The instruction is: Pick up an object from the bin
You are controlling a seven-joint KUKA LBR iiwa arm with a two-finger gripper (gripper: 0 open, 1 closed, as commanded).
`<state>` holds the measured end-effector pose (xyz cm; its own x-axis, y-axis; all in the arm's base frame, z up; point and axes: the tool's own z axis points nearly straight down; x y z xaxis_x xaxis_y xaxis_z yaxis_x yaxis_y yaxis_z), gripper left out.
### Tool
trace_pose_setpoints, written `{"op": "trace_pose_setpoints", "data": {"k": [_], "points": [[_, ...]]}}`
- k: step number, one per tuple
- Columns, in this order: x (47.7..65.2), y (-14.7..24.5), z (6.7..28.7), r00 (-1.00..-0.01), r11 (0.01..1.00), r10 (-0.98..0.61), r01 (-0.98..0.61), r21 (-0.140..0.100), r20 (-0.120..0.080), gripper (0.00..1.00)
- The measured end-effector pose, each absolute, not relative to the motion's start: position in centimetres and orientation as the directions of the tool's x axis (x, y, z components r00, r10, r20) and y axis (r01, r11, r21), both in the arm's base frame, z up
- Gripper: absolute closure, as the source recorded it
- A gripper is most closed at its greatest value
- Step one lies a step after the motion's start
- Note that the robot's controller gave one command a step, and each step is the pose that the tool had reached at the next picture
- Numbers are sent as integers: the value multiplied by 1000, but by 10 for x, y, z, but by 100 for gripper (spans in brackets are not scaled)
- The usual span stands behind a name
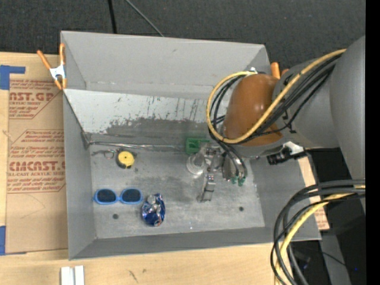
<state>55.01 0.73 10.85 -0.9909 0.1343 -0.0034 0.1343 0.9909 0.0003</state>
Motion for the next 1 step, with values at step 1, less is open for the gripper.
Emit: {"op": "trace_pose_setpoints", "data": {"k": [1], "points": [[589,-58,123,-1000,1000,18,18,-3,-6,0]]}}
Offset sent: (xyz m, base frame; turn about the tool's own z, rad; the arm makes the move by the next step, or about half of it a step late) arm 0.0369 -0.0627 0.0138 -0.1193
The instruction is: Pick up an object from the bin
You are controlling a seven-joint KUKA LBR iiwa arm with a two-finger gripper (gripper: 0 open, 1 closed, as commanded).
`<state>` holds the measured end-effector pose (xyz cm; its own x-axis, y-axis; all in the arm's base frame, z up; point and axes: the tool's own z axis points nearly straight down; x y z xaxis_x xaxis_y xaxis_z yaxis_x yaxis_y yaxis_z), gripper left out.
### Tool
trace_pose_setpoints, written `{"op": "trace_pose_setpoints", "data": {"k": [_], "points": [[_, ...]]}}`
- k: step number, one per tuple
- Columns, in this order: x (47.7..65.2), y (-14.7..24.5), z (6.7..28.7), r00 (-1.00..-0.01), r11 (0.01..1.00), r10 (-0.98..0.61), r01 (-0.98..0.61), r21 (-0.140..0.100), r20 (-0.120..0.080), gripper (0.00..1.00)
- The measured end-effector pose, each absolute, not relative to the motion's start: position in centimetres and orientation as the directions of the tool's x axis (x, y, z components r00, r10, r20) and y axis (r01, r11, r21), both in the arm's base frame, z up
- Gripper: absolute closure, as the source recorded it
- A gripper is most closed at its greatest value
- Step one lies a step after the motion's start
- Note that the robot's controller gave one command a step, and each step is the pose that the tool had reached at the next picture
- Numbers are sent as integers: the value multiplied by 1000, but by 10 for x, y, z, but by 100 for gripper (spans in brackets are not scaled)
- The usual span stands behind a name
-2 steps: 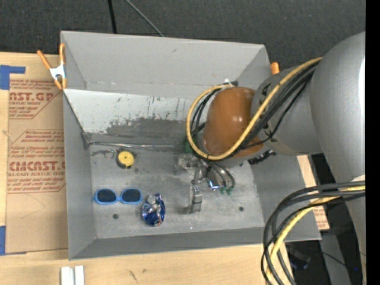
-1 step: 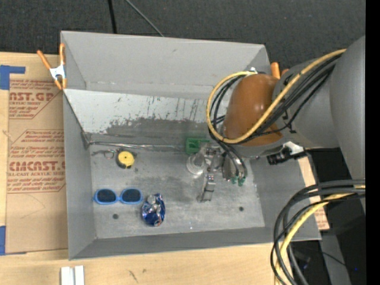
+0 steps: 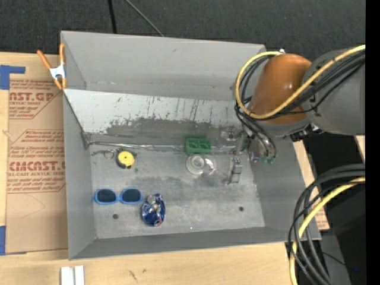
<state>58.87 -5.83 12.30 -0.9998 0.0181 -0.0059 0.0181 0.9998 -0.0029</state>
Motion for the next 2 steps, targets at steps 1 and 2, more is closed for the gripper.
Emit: {"op": "trace_pose_setpoints", "data": {"k": [1,2], "points": [[596,-22,81,-988,988,-154,-154,-9,-18,0],[572,-102,80,-877,877,-481,-481,-3,-1,0]]}}
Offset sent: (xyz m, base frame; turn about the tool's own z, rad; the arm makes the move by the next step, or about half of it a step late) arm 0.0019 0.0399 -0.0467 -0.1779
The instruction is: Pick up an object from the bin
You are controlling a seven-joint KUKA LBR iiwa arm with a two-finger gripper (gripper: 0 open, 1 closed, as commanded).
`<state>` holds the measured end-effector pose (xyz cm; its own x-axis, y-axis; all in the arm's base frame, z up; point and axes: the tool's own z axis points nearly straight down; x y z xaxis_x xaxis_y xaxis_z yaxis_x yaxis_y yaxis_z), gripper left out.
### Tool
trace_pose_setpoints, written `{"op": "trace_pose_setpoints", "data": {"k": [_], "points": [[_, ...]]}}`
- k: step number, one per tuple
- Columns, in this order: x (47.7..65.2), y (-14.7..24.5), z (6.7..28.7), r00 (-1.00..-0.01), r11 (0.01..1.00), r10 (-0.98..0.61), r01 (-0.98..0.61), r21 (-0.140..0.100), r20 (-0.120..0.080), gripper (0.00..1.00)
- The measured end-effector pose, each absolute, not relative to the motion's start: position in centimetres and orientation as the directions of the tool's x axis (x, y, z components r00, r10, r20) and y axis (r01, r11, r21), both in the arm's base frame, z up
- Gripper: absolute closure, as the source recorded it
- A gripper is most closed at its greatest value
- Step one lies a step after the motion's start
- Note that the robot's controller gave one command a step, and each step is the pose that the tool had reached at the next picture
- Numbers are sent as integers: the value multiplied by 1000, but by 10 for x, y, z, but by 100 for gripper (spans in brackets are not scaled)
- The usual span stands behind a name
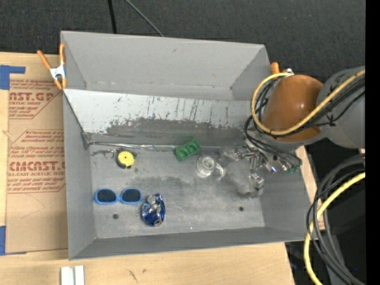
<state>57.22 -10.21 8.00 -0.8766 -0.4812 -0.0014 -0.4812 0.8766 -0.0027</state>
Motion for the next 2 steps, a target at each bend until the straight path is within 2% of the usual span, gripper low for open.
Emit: {"op": "trace_pose_setpoints", "data": {"k": [1,2], "points": [[584,-41,80,-875,875,-485,-485,1,-5,0],[535,21,88,-882,882,-471,-471,6,0,0]]}}
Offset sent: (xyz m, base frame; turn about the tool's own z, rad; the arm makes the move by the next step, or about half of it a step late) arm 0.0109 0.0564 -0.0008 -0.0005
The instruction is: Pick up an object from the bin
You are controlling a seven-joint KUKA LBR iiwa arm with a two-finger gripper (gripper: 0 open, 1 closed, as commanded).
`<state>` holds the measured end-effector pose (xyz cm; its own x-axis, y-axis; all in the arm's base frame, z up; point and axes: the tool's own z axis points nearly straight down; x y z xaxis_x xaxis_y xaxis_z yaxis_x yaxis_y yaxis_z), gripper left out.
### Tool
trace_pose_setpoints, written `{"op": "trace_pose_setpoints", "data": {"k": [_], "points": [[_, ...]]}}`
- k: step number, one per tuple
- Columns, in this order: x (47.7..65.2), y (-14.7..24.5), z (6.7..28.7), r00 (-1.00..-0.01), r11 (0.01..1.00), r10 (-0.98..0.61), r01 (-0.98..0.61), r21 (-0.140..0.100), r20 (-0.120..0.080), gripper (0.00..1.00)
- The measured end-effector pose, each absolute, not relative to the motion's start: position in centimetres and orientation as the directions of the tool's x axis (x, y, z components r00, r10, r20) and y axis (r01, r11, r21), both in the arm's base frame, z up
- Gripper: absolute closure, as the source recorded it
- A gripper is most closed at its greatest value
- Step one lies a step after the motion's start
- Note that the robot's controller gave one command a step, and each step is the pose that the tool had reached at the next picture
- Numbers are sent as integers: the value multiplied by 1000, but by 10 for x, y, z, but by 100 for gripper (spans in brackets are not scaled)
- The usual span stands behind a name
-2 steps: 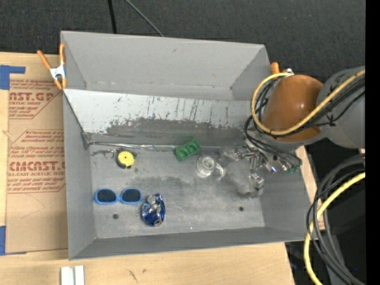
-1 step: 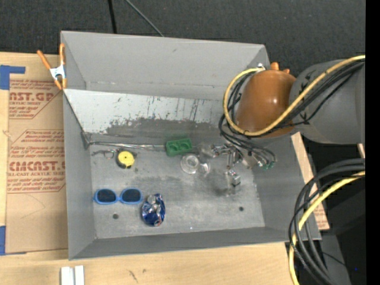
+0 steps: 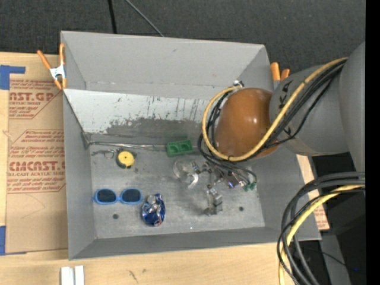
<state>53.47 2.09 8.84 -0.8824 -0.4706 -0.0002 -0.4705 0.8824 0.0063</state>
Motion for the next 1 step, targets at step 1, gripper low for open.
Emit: {"op": "trace_pose_setpoints", "data": {"k": [1], "points": [[538,42,89,-909,909,-417,-417,2,-3,0]]}}
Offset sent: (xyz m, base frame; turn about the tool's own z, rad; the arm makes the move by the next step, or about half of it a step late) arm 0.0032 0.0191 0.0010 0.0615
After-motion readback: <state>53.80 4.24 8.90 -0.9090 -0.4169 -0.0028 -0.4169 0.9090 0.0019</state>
